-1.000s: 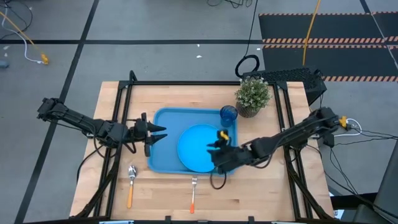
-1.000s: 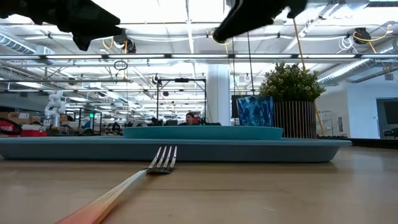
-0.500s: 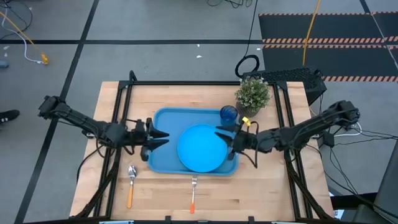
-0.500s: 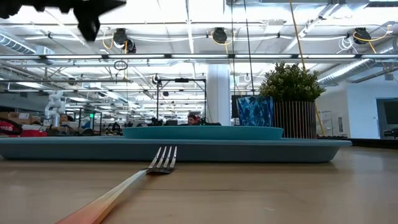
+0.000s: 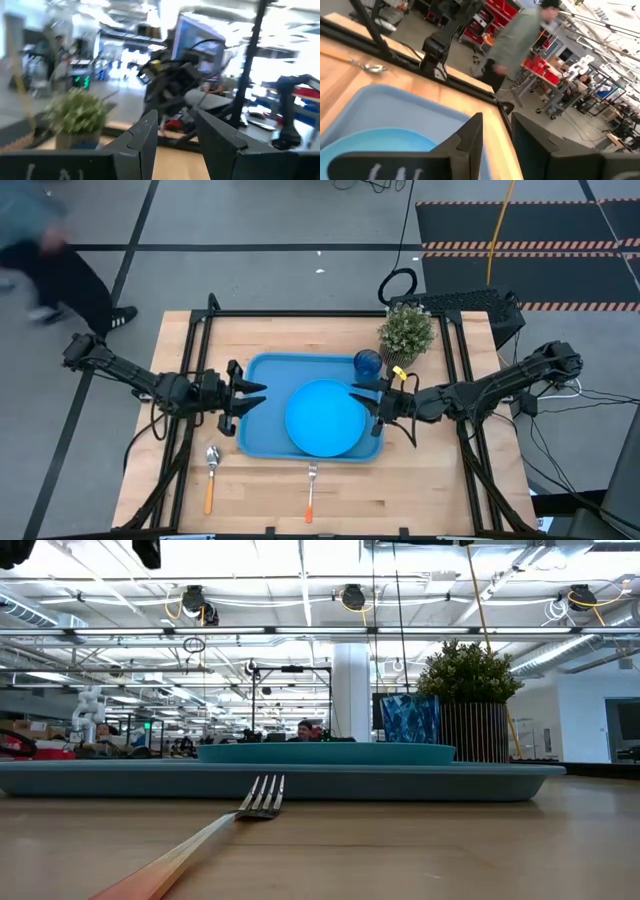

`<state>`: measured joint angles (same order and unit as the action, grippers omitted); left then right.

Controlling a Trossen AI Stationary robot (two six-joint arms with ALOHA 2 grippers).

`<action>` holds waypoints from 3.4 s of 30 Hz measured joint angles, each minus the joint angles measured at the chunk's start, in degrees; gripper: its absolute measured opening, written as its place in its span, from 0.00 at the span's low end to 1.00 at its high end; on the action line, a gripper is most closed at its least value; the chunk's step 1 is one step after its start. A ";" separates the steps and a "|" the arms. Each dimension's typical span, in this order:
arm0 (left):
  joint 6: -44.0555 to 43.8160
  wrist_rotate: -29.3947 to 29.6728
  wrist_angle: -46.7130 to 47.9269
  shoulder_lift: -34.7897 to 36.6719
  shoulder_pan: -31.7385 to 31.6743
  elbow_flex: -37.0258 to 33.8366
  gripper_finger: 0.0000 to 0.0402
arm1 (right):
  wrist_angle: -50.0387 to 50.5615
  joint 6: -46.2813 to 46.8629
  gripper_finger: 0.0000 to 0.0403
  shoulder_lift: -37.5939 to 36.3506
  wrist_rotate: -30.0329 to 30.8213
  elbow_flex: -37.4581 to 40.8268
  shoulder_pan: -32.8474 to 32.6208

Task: Pick and place plate/cup/fork/spoon on tray
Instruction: Put the orange fork on the blue tray to the left of the blue plate

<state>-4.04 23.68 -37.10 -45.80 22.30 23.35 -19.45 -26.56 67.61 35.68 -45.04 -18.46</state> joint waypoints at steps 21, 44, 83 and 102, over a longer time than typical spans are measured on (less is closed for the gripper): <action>-50.60 8.53 83.41 -17.11 1.56 38.93 0.34 | 4.24 19.64 0.24 0.00 0.22 0.00 0.00; -84.83 -7.02 86.43 -47.49 6.86 54.95 0.34 | 1.08 14.64 0.24 0.00 27.36 -0.04 0.92; -104.11 -26.33 54.32 -68.31 6.01 55.01 0.20 | 38.20 53.15 0.37 -18.17 14.35 9.33 0.19; -104.82 -26.83 63.54 -68.22 5.95 54.97 0.20 | 37.42 51.38 0.43 -18.12 13.62 9.35 0.20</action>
<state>-108.86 -3.15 26.44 -114.02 28.25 78.32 17.98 24.82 49.50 49.30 -35.68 -18.26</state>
